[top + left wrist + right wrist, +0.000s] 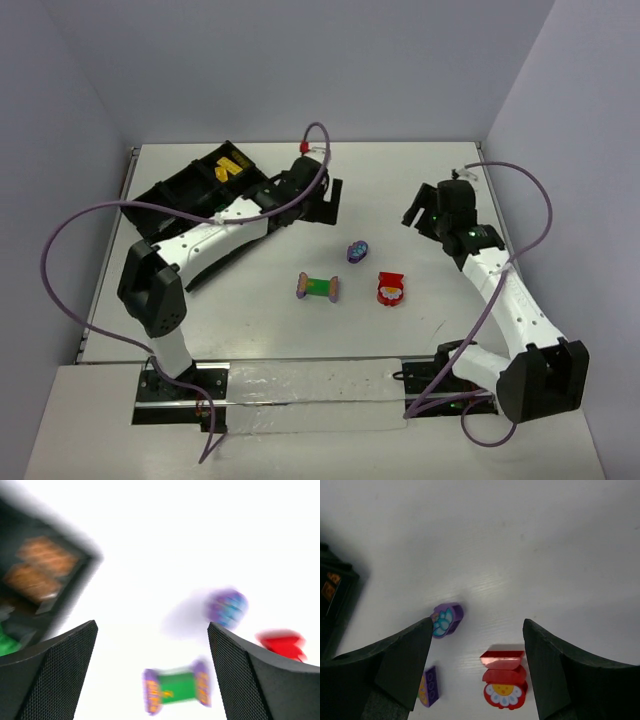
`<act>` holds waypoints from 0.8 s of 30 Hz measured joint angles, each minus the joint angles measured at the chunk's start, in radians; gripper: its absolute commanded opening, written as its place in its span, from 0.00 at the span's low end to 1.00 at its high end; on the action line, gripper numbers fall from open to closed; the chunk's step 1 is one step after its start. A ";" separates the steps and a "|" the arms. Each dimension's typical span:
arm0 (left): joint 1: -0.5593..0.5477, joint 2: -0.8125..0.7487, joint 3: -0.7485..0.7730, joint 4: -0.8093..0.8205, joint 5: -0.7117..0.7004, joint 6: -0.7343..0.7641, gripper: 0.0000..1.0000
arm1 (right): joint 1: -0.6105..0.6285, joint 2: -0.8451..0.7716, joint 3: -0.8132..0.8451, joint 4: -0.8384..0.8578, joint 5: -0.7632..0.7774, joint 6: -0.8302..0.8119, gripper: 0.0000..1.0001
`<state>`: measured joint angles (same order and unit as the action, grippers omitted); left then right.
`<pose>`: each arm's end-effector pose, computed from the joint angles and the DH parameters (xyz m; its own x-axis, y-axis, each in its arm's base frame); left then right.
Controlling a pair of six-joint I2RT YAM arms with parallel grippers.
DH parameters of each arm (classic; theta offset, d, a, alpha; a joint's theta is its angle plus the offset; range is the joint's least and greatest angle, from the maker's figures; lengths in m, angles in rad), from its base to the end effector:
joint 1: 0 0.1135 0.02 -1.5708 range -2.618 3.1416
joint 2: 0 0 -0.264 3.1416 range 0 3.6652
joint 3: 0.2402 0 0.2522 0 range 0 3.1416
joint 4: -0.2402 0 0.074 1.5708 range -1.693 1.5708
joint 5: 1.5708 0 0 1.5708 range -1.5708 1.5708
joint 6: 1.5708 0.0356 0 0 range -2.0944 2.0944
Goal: Sort the legos into containers by color
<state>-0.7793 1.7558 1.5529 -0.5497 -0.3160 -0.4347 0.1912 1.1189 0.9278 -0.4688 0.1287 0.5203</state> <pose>0.2918 -0.2728 0.3087 -0.6544 0.0838 -0.7515 0.2547 0.9602 -0.1147 0.2394 0.0417 0.2964 -0.5664 0.3926 -0.7246 0.2221 0.9194 0.3245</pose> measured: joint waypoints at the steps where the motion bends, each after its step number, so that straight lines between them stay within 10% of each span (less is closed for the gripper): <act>1: -0.014 0.014 0.006 0.011 0.032 0.016 0.99 | -0.026 -0.013 -0.003 -0.005 0.008 0.003 0.80; 24: -0.184 0.489 0.269 -0.059 0.186 0.241 0.89 | -0.128 -0.160 -0.020 -0.042 0.036 0.001 0.80</act>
<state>-0.9633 2.2453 1.8221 -0.6089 -0.1304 -0.1937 0.0628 0.9592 0.9077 -0.5113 0.1644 0.5218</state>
